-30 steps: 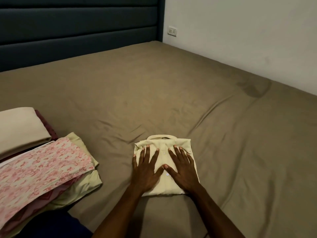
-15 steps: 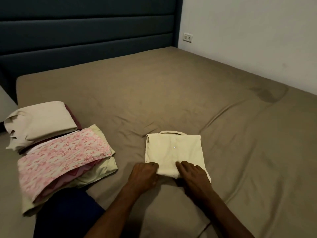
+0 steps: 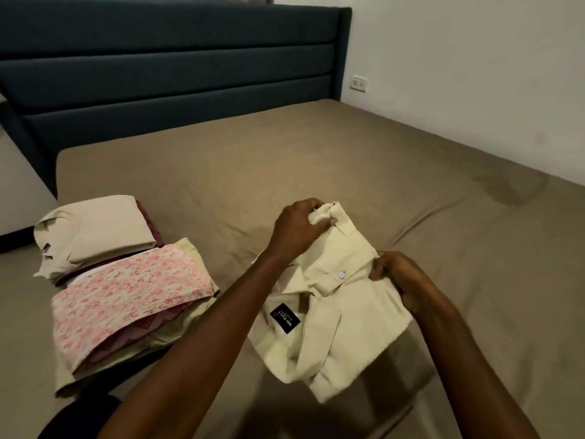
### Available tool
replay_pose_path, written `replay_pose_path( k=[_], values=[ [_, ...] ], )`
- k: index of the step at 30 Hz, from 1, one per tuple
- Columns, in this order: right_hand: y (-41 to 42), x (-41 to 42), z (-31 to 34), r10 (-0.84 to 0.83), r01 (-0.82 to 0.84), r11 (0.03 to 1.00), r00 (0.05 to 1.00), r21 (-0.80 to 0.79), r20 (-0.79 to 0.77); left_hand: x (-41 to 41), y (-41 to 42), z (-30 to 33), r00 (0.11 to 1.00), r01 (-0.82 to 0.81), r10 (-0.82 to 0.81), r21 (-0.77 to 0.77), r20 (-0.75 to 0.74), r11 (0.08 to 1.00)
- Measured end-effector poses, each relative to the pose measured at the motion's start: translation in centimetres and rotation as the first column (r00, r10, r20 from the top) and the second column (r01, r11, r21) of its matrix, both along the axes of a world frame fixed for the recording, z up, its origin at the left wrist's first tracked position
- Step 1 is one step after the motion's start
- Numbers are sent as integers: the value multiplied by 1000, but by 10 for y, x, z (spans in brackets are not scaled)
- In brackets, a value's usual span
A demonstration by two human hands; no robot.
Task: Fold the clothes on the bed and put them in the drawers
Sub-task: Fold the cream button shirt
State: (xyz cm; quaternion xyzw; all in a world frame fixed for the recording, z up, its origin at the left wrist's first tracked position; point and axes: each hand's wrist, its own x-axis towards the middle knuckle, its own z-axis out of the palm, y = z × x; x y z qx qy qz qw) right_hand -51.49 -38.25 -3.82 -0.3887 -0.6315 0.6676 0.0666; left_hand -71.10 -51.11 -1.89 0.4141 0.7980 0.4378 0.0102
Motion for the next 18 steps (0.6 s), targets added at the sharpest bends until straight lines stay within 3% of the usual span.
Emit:
replay_pose_path(
  k=[2, 3, 5, 7, 9, 12, 16, 18],
  values=[
    [14, 4, -41, -21, 17, 1000, 981, 27, 190, -3, 11, -22, 998, 57, -54, -255, 19, 965],
    [17, 8, -61, -14, -31, 990, 950, 138, 311, -2, 12, -35, 996, 91, -92, -362, 14, 928],
    [18, 25, -101, -122, -133, 868, 877, 479, 464, 5, 0, -67, 988, 102, -146, -524, -43, 846],
    [13, 38, -124, -254, -163, 672, 865, 722, 432, 16, -20, -97, 984, 106, -169, -568, -60, 816],
    [8, 38, -134, -257, -156, 492, 914, 856, 314, 32, -44, -125, 983, 130, -180, -572, -32, 810],
    [0, 22, -133, -66, -154, 322, 981, 934, 184, 61, -65, -150, 966, 71, -191, -536, -173, 842],
    [-12, 6, -153, 147, -394, 79, 913, 916, 381, 90, -61, -178, 953, -40, -124, -521, -276, 853],
    [-10, 7, -172, 202, -486, 74, 863, 871, 464, 94, -56, -196, 955, -58, -113, -544, -276, 837]
  ],
)
